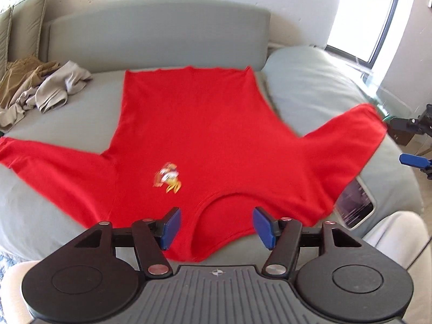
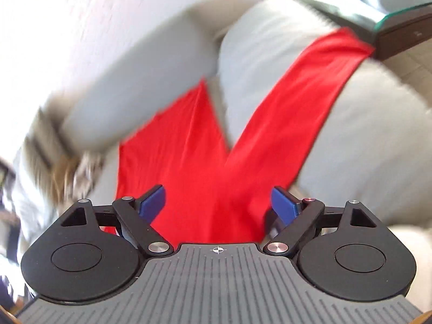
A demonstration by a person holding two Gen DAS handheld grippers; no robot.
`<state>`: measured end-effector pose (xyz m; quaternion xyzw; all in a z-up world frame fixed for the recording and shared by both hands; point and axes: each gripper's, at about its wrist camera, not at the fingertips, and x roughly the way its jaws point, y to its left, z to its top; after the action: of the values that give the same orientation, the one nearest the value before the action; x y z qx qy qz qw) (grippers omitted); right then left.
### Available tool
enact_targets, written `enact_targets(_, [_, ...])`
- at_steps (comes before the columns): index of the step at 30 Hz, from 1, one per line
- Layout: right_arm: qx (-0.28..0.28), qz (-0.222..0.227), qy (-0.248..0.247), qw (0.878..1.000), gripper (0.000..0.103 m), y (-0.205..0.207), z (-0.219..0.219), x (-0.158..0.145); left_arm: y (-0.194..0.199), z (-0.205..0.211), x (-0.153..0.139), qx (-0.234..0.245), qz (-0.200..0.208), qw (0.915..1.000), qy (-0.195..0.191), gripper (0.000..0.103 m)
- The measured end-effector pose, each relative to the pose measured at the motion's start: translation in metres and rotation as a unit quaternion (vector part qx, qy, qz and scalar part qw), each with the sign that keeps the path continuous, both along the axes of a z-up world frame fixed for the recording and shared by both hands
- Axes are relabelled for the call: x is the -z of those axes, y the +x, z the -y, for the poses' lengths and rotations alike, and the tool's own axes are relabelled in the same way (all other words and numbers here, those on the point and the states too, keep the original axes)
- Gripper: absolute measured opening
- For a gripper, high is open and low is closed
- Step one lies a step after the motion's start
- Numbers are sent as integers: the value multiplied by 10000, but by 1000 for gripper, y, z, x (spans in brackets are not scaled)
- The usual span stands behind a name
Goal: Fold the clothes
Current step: 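Move the right tool back to the sleeve draped over the armrest, then grasp the red sleeve end on the armrest with the right tool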
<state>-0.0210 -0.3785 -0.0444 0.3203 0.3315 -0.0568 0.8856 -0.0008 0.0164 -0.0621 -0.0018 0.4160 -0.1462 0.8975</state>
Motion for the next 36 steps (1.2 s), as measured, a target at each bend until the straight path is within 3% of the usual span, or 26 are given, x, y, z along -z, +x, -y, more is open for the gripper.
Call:
enact_targets(4, [1015,99,195,9946,85,14,78,-1,10,20,-6,-67,-40,9997,-243,62])
enact_targets(9, [1727,-26,777,9819,63,37,158,35,15,53,-10,199,-174,9970,-725,59])
enact_targets(10, [1783,-33,869,9801,59,42,166,41,16,62,-10,272,-181,9967,-739,60])
enact_targets(11, [1838,-41,960,9783,47,47,174,48,17,71,-10,340,-182,9966,-733,60])
enact_targets(13, [1948,-56,1144,9741,43,57,189,61,19,87,-9,453,-190,9963,-712,60])
enact_targets(22, [2255,146,1570,9614,39,91,230,102,30,113,0,560,-221,9967,-538,60])
enact_targets(30, [2605,766,2929,9168,39,97,264,152,35,119,7,559,-319,9967,-488,60])
enact_targets(31, [2641,849,3073,9103,36,97,266,157,36,119,8,559,-331,9967,-482,60])
enact_targets(33, [2719,1005,3204,9018,9,94,269,162,37,121,10,558,-356,9967,-469,60])
enact_targets(35, [2759,1130,3195,8995,5,91,270,160,39,122,11,558,-381,9967,-457,60])
enact_targets(36, [2739,1142,3081,9039,4,91,270,155,39,122,12,539,-379,9967,-468,60])
